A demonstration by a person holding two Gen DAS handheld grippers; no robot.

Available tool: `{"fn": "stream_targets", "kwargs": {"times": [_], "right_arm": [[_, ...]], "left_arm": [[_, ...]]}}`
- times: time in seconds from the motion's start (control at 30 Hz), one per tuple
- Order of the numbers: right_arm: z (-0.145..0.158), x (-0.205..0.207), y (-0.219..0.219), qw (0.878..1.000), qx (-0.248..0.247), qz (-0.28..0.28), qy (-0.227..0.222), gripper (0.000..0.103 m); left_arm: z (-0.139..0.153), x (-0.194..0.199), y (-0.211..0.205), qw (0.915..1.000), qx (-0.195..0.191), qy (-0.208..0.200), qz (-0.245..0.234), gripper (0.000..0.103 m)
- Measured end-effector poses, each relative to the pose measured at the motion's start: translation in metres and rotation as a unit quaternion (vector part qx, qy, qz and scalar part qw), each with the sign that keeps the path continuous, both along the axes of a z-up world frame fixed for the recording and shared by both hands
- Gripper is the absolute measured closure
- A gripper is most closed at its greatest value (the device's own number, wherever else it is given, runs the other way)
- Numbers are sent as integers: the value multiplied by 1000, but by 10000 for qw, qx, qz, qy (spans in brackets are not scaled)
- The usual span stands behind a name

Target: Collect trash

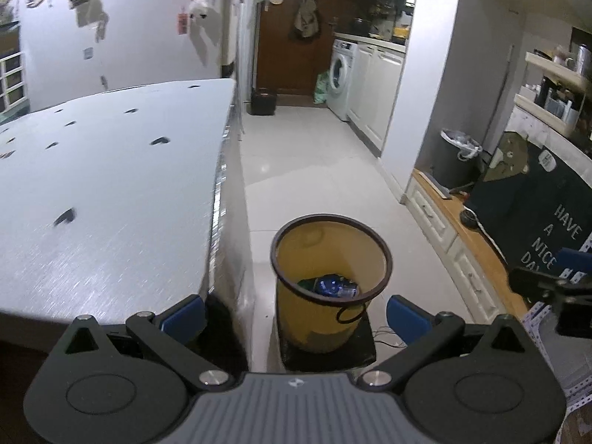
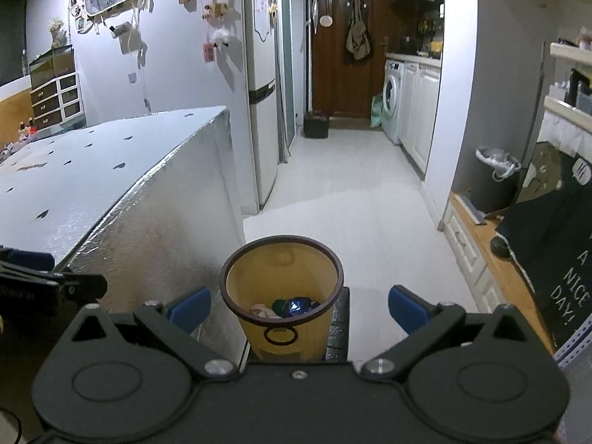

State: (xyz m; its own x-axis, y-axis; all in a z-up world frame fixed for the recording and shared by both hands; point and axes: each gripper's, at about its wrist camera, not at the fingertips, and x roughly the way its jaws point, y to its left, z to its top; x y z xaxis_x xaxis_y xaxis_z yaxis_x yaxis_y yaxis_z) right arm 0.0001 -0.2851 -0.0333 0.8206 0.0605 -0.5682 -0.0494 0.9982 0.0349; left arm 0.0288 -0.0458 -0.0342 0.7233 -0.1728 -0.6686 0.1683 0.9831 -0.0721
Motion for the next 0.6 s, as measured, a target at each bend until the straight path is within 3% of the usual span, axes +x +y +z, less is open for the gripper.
{"fn": "stream_targets", "kwargs": {"times": [0.3, 0.6], "right_arm": [[10, -42, 13, 9993, -156, -13, -344, 0], [15, -73, 20, 9979, -338, -188, -526, 0]], "left_arm": [[0, -40, 8, 9991, 20, -278, 322, 0], [9, -70, 8, 9981, -61, -492, 353, 0]]}}
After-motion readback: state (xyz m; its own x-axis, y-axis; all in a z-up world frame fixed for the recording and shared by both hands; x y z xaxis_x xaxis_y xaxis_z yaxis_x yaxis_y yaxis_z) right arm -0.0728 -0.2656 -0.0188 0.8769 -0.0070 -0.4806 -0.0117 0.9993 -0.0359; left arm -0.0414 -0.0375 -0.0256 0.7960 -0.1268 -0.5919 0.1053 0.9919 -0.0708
